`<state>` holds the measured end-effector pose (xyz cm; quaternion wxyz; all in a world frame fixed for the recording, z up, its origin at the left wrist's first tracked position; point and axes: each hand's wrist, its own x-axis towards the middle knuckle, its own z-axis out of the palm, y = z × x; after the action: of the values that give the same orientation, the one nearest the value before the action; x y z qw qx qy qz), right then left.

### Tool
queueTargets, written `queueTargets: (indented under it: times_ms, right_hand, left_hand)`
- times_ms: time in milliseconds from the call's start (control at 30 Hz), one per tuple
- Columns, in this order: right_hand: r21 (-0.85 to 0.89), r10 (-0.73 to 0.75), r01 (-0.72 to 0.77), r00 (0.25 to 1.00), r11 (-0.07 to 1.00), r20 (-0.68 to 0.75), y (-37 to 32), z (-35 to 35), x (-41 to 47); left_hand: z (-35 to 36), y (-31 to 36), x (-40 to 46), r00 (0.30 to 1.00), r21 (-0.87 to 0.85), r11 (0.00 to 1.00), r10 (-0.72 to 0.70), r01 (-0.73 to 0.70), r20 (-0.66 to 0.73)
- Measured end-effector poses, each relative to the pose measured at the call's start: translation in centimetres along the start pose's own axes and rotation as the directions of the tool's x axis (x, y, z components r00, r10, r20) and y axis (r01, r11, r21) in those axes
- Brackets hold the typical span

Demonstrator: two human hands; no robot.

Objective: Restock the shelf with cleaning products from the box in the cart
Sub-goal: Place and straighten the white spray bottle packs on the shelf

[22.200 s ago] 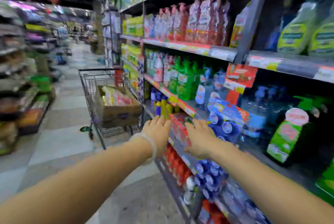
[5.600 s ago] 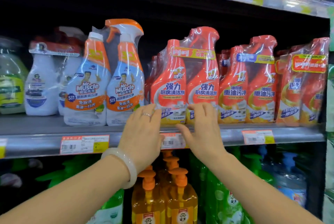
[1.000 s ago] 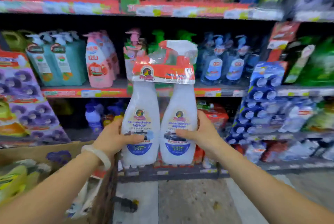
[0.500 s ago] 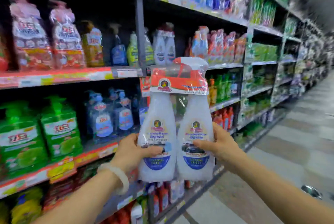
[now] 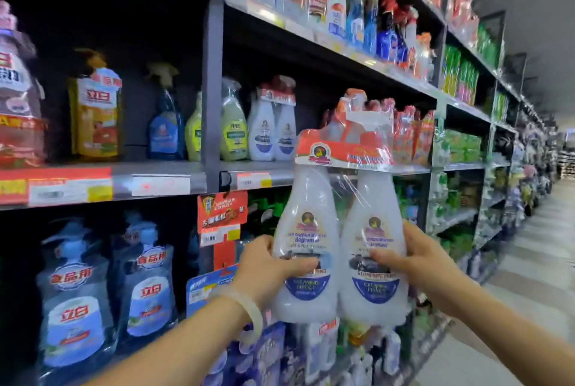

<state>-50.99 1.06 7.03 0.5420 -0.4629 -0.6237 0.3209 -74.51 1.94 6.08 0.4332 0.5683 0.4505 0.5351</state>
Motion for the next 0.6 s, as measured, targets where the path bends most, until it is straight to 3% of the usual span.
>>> queueTargets:
  times_ms: [300,600]
  right_hand:
    - [0.068,-0.174,0.168,0.98,0.983,0.098,-3.4,-0.3,18.2]
    - [0.201,-0.256,0.216,0.946,0.955,0.198,-4.4,1.1,33.5]
  left_hand:
    - [-0.3,7.9,13.5,0.973,0.072,0.98,0.195,-0.188,-0.119]
    - [-0.9,12.2,24.4,0.911,0.238,0.957,0.24,-0.164,-0.335]
